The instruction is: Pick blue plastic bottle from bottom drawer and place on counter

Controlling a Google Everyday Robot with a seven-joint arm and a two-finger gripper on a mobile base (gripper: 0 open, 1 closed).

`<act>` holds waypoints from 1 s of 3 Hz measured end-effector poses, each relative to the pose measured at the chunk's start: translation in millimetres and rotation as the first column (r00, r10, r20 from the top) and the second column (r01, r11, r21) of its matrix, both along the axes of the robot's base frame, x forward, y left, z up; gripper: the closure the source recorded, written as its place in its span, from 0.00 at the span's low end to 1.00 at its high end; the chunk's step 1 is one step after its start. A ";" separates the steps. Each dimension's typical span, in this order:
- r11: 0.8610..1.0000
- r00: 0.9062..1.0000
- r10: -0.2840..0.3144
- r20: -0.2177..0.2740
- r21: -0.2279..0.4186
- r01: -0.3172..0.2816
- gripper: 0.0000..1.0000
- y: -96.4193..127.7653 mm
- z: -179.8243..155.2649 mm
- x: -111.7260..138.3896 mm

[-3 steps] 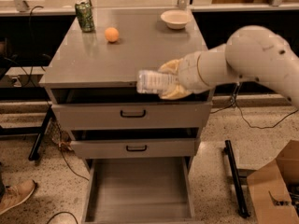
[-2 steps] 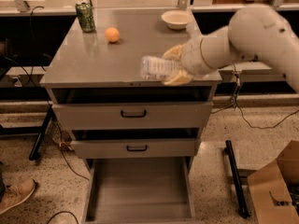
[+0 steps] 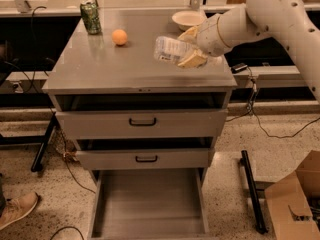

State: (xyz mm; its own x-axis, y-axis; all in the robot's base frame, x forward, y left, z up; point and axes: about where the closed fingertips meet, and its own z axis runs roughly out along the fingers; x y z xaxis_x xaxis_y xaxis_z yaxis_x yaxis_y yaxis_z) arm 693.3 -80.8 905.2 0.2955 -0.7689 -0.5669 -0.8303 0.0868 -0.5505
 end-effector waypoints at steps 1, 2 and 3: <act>0.998 0.999 -0.021 -0.025 0.056 0.022 1.00 1.6 3.5 30.7; 0.992 0.994 -0.051 -0.098 0.114 0.063 0.97 5.2 -6.7 62.9; 0.987 0.988 -0.063 -0.144 0.135 0.083 0.74 7.3 -16.3 77.6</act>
Offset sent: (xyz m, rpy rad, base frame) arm 0.0884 0.0006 -0.0034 0.1646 0.1324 -0.0946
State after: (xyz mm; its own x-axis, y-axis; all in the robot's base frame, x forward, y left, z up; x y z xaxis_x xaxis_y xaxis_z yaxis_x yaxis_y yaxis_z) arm 771.0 -73.4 888.9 0.1525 -0.6956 -0.7020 -0.8865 0.2178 -0.4084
